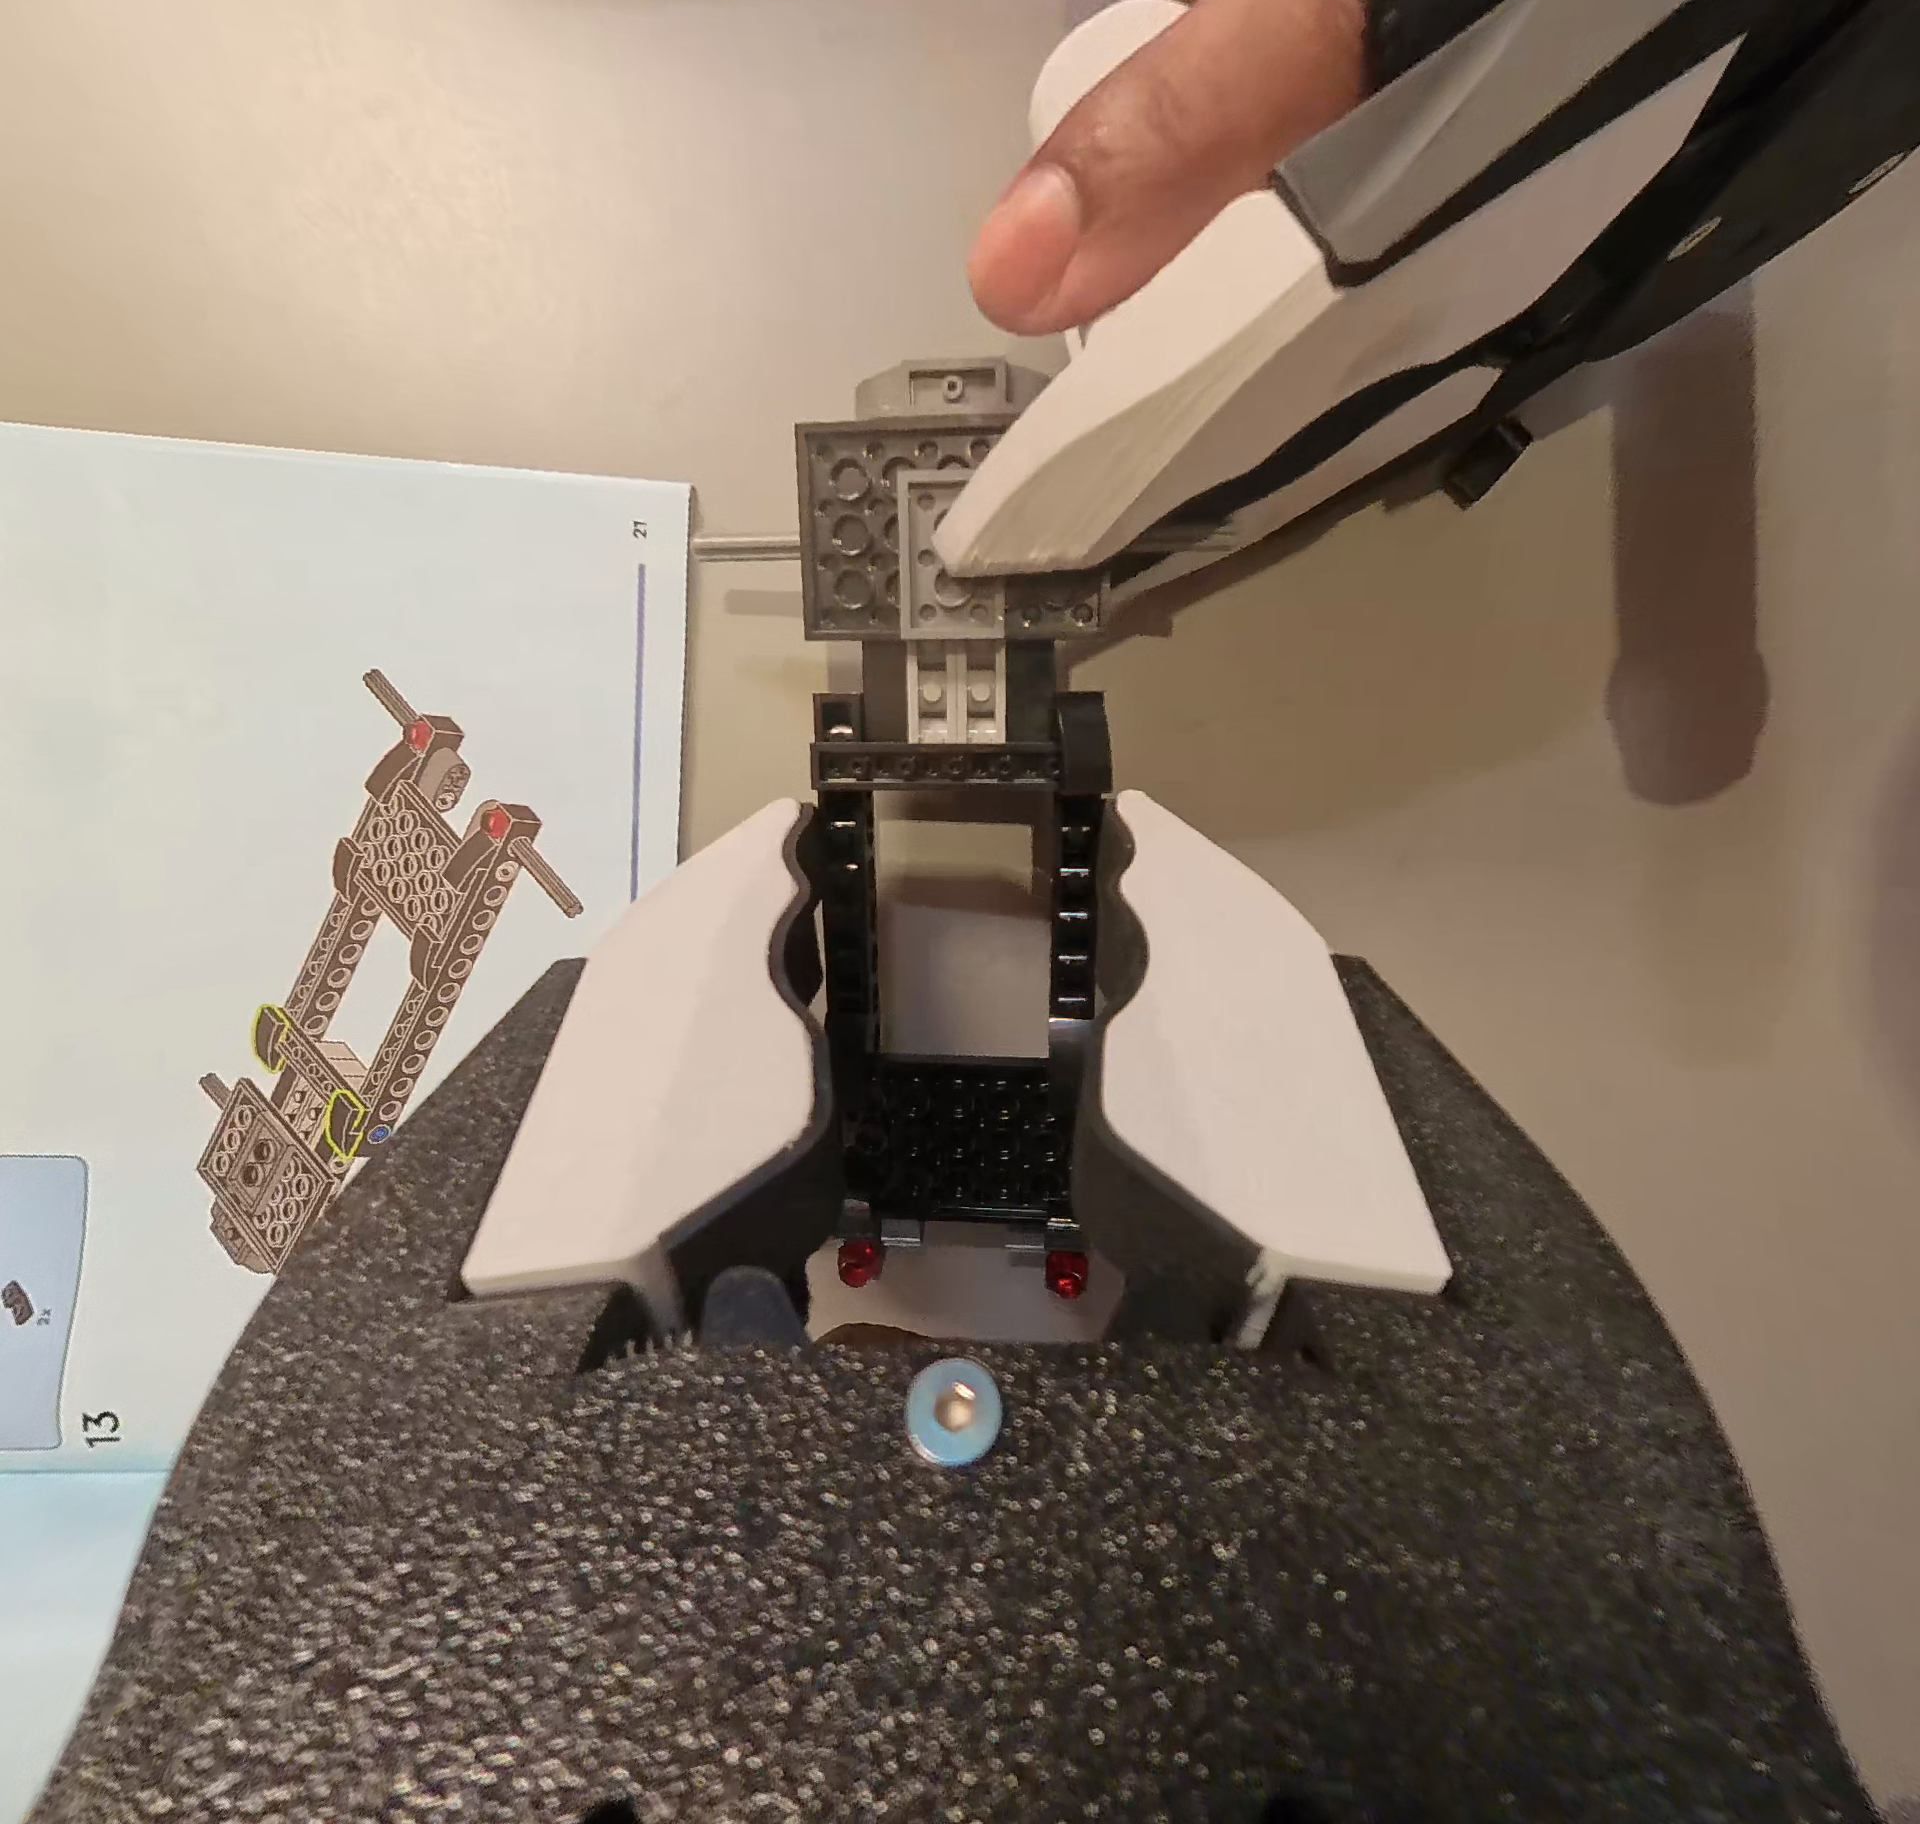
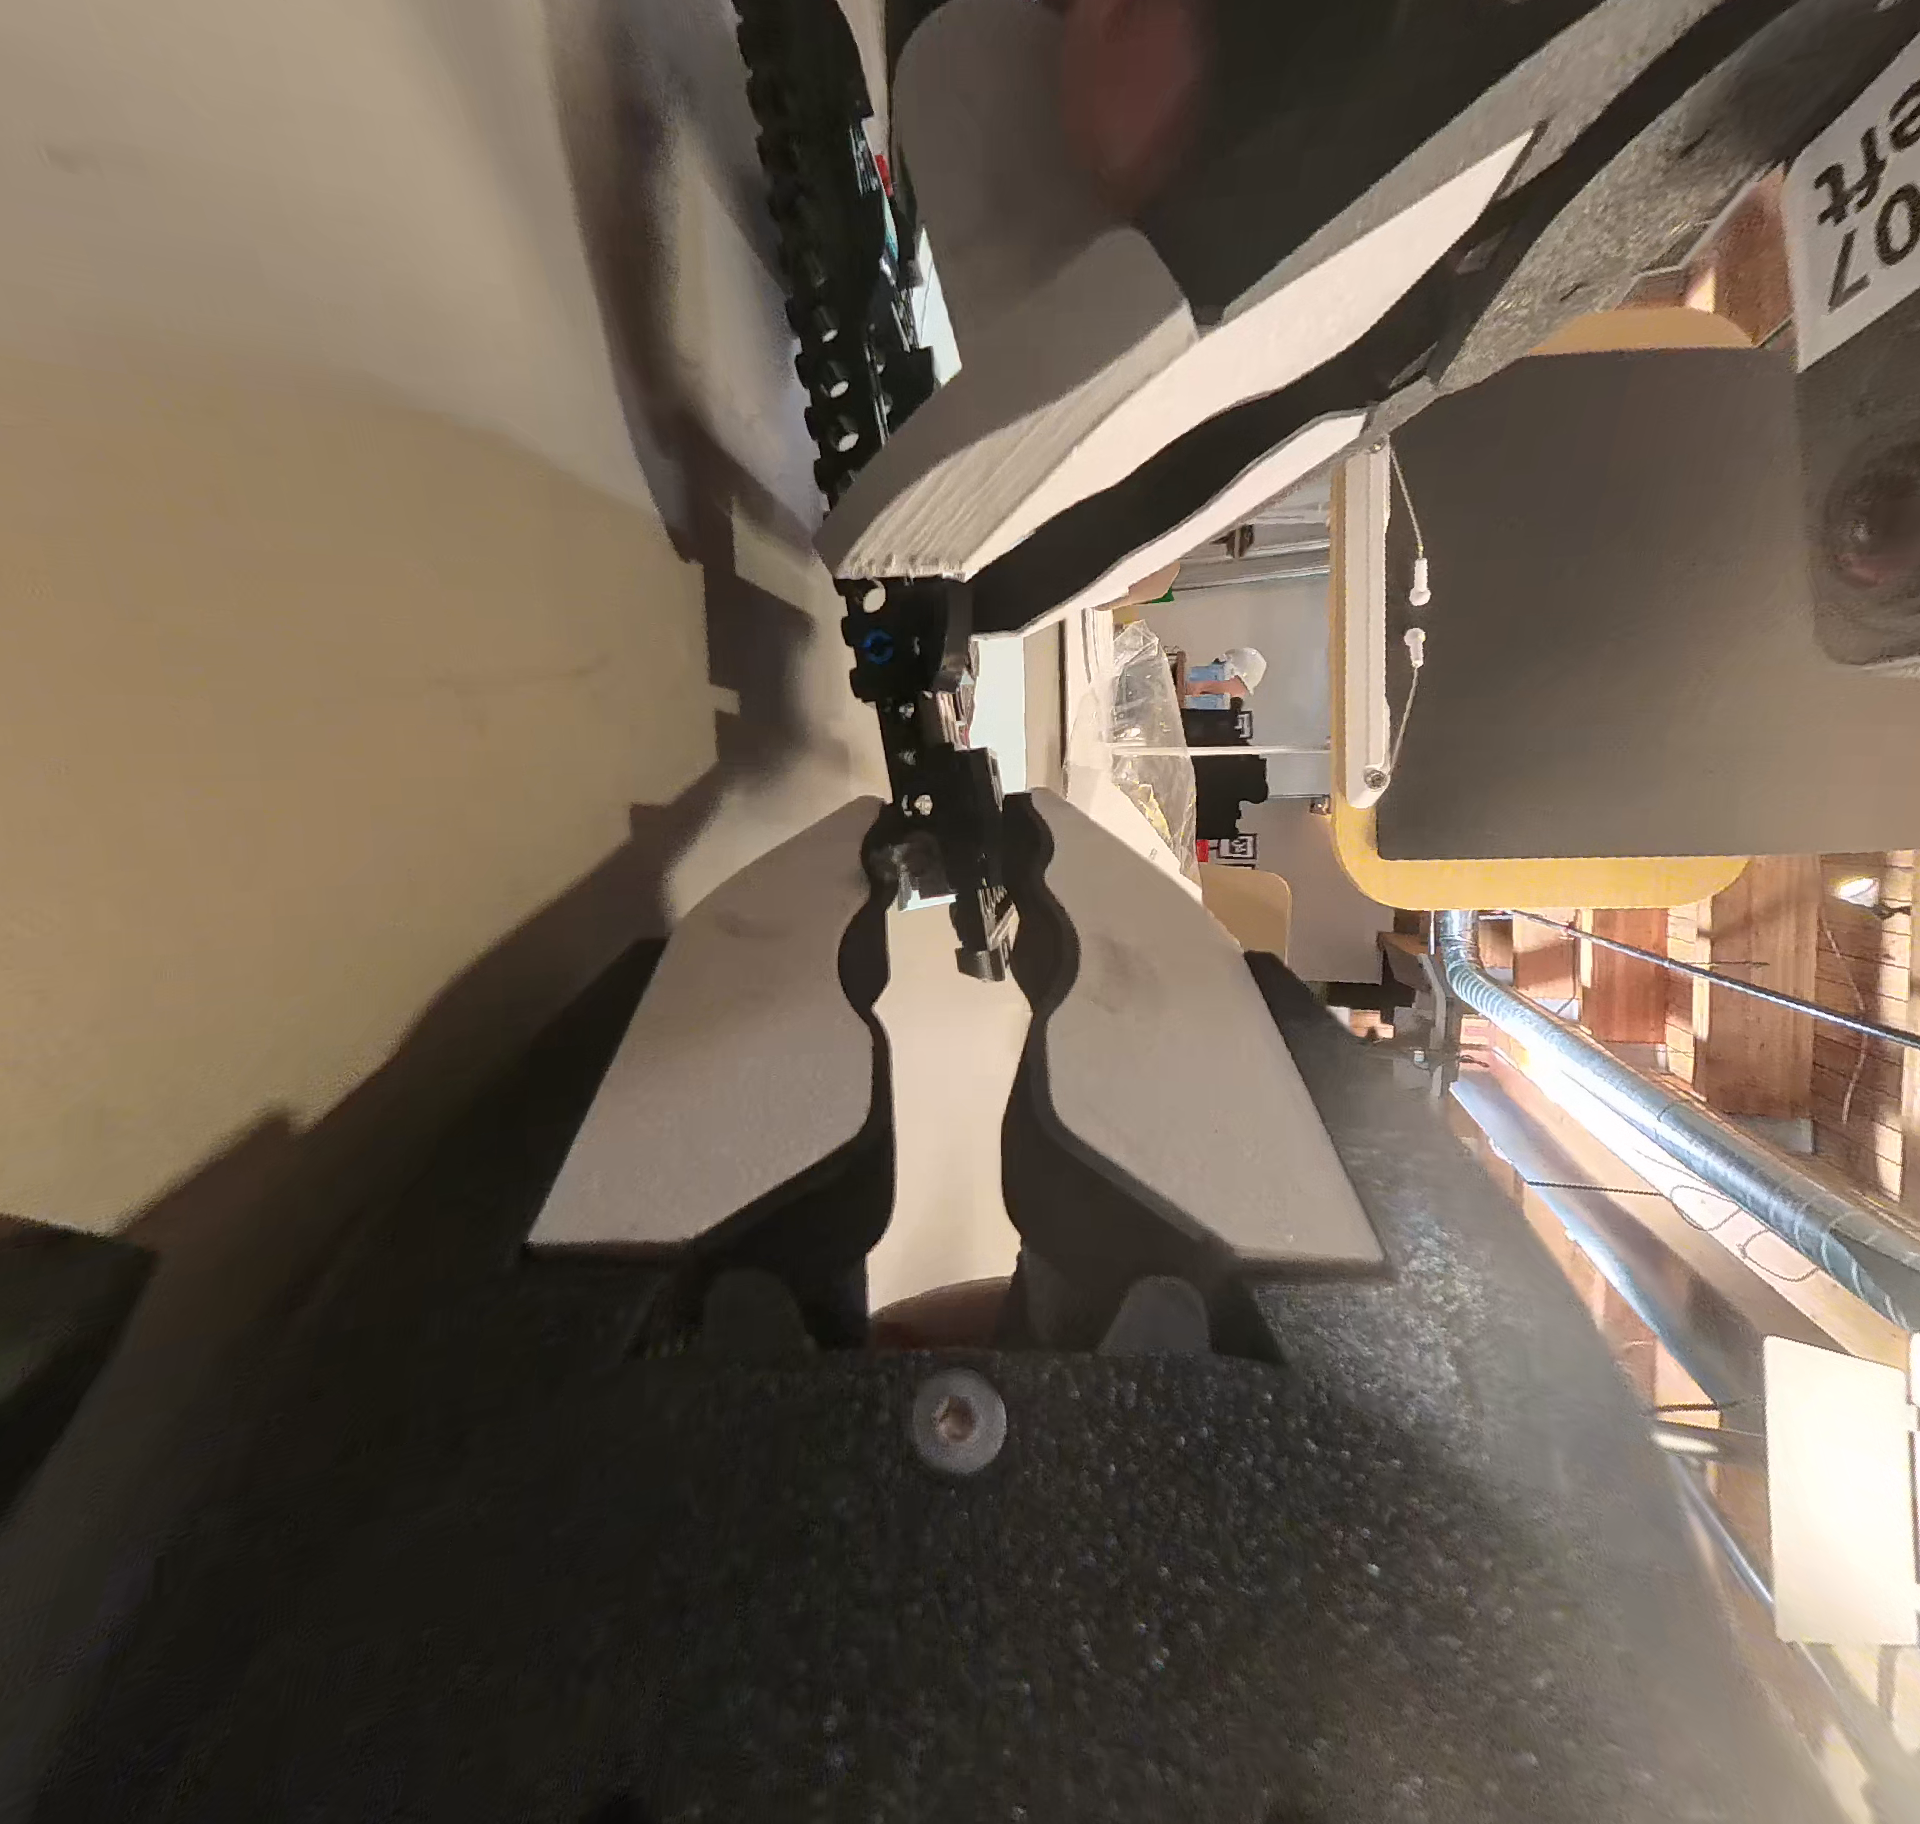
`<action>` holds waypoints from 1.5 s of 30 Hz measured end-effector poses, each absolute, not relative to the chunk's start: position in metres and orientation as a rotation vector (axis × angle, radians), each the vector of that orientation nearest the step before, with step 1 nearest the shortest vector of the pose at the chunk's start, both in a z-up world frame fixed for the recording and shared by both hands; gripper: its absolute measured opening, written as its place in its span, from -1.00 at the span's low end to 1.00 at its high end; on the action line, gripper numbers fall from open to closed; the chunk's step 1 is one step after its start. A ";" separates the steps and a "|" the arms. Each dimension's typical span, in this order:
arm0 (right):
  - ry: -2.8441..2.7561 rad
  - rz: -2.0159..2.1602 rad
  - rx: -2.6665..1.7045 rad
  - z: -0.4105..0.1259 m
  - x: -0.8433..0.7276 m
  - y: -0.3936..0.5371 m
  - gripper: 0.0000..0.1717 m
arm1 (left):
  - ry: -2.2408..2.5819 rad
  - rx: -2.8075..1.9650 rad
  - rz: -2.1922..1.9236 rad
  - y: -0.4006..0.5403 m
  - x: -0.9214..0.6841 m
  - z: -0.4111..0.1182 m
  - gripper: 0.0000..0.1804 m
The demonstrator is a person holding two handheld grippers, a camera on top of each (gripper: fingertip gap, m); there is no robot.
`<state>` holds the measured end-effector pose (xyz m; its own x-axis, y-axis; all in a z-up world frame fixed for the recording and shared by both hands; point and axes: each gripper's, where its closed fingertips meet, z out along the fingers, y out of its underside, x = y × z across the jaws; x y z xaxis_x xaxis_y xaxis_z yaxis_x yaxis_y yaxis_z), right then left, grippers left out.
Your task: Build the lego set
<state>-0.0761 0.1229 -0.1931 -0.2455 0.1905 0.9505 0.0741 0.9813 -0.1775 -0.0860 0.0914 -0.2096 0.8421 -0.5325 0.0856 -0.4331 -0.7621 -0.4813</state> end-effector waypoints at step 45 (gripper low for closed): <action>-1.782 0.202 -0.255 -0.187 -0.076 0.117 -0.78 | 0.841 -2.036 1.229 0.082 -0.115 -0.204 -0.85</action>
<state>-0.0761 0.1170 -0.1866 -0.2135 0.2799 0.9360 0.0634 0.9600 -0.2726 -0.1148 0.0819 -0.2040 0.3676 -0.2053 -0.9070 -0.7709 -0.6128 -0.1738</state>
